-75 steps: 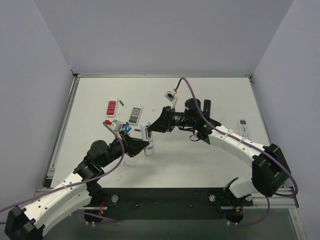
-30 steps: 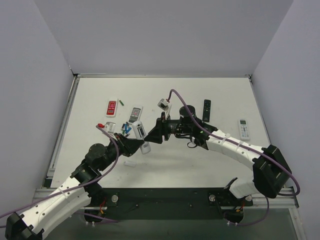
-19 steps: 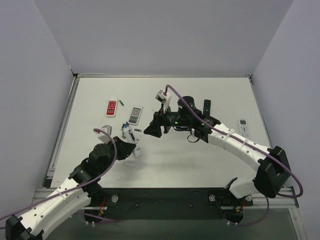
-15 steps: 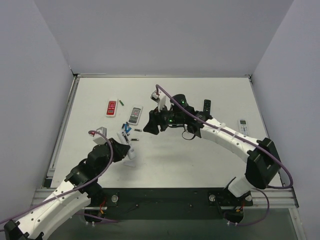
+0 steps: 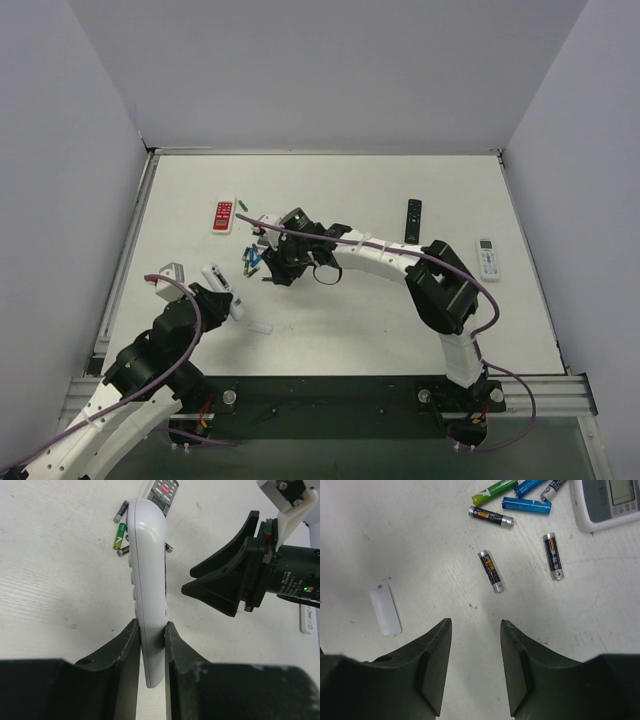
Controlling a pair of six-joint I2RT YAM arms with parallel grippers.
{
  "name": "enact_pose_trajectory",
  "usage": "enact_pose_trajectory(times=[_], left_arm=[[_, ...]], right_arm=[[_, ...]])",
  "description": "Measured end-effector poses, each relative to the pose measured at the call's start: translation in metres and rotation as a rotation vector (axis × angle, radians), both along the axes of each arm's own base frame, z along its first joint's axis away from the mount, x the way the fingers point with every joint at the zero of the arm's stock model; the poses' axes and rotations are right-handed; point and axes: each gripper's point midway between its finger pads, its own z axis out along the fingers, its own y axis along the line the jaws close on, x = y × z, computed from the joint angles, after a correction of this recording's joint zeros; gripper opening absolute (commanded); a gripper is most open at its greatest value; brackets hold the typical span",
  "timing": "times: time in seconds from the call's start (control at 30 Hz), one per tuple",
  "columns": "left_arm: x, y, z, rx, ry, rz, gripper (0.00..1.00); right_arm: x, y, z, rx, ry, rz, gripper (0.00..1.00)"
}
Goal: Load the batteries into the remote control
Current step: Pick up the battery from the center of the board.
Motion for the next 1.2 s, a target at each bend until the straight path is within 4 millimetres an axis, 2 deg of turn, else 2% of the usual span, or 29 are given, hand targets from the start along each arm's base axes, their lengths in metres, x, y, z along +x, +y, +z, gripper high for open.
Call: enact_pose_trajectory(times=[0.2,0.33,0.5,0.6,0.87,1.2], left_arm=[[-0.005,0.008,-0.004,0.042,0.017,0.009,0.0],[-0.005,0.011,-0.001,0.053,0.012,0.011,0.0],[-0.005,0.011,-0.001,0.059,0.01,0.011,0.0],[-0.005,0.011,-0.001,0.063,0.01,0.009,0.0],[-0.005,0.01,-0.001,0.06,0.01,0.006,0.0],[-0.003,0.001,0.003,0.033,0.001,-0.024,0.0]], right_arm=[[0.009,0.021,-0.02,-0.057,-0.058,0.058,0.39],[0.017,0.025,-0.036,-0.096,-0.075,0.074,0.38],[0.02,0.02,-0.055,-0.157,-0.086,0.09,0.35],[0.024,0.024,-0.054,-0.162,-0.115,0.103,0.33],[0.019,0.027,-0.057,-0.209,-0.185,0.161,0.27],[0.014,0.032,-0.057,-0.213,-0.255,0.222,0.0]])
